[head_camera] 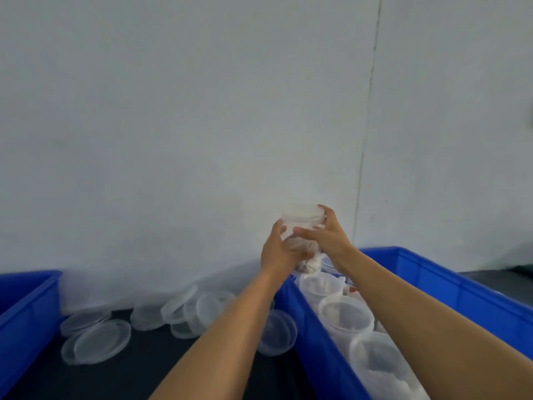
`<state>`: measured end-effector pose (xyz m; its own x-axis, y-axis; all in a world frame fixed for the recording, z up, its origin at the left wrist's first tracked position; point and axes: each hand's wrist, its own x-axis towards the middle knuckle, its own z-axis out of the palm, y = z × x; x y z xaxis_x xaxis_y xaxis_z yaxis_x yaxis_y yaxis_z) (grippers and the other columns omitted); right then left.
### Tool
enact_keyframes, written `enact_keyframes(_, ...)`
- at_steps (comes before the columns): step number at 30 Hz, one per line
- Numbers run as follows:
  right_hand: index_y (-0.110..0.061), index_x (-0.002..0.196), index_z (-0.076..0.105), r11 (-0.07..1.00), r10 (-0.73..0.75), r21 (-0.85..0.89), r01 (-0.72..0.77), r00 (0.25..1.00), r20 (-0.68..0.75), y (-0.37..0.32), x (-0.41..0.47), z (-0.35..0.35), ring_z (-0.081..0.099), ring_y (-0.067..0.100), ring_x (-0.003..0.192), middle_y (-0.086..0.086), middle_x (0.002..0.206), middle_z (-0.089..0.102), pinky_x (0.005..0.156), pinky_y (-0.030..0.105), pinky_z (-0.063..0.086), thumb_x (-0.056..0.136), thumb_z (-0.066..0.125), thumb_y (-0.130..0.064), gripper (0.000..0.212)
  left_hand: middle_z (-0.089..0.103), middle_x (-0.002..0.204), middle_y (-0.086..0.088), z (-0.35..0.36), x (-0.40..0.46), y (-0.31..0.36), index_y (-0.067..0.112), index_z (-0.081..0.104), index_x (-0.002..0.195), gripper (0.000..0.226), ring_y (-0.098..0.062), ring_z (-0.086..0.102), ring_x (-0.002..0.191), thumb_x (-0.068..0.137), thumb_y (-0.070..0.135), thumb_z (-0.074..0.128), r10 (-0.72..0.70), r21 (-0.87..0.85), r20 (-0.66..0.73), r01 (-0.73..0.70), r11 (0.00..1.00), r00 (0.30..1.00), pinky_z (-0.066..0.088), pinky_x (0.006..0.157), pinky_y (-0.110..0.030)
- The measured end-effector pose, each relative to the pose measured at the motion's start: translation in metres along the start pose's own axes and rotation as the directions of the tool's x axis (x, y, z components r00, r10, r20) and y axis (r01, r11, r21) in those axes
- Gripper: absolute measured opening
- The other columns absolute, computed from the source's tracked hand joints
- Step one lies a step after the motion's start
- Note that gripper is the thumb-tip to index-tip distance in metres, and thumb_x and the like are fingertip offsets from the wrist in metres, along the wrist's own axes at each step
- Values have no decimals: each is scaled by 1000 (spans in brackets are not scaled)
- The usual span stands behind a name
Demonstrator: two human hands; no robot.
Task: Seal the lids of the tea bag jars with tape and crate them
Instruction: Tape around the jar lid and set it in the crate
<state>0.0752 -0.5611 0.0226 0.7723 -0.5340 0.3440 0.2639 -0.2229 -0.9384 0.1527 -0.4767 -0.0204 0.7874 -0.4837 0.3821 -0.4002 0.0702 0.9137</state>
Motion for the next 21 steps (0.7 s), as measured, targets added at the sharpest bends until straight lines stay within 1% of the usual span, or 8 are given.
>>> enact_keyframes(2,-17,132,40,999,27,20,-25,996,-80,15,14,-6,64,18,99,7,117,62,80,29,54,77,78,-2,68,53,137,0,13,10,-13,22,40,143,78,-21,60,113,76,9,80,4,-13,-23,-4,1000,1000,55,91,-32)
enact_keyframes(4,-14,131,41,999,39,15,-38,993,-109,28,25,-8,64,14,94,6,115,62,72,23,52,75,79,-3,68,53,136,0,22,15,-24,23,41,143,75,-21,61,113,80,9,77,-10,-42,-53,8,999,999,53,96,-39)
enact_keyframes(9,-12,137,36,996,59,-56,-68,988,-146,43,47,-9,60,25,110,9,124,57,93,38,52,76,81,-14,77,54,138,0,29,22,-40,21,36,147,67,-18,59,117,89,12,69,-31,-82,-75,24,996,997,51,100,-34)
enact_keyframes(12,-12,139,33,990,70,-109,-85,989,-134,43,51,-7,57,27,115,9,128,55,99,42,49,78,81,-19,78,50,143,1,27,21,-45,21,28,152,68,-17,54,125,94,8,61,-53,-39,-25,52,998,998,46,105,-30)
enact_keyframes(14,-12,143,27,983,97,-141,-116,986,-136,43,51,-6,52,28,120,9,132,50,101,42,46,79,80,-19,83,51,141,1,23,21,-46,19,30,151,61,-19,52,127,96,9,56,-82,25,27,81,996,996,46,103,-29)
enact_keyframes(17,-10,148,18,955,215,-173,-241,964,-159,42,50,-5,47,35,125,16,140,42,104,49,43,78,80,-15,93,58,120,2,13,16,-43,15,47,134,37,-18,59,106,97,15,54,-151,84,82,144,986,985,48,77,-16)
enact_keyframes(18,-10,149,16,940,253,-184,-287,949,-189,40,47,-3,45,37,126,18,142,40,105,49,42,79,79,-15,94,57,119,0,9,11,-40,13,47,133,37,-16,58,102,97,14,55,-178,78,91,171,982,980,47,76,-16)
enact_keyframes(21,-10,149,15,896,301,-230,-381,900,-316,29,34,7,41,39,128,19,146,32,101,45,41,84,73,-14,87,60,122,-15,-10,-5,-29,4,53,124,29,-20,57,99,95,4,56,-250,39,71,248,968,966,50,88,-35)
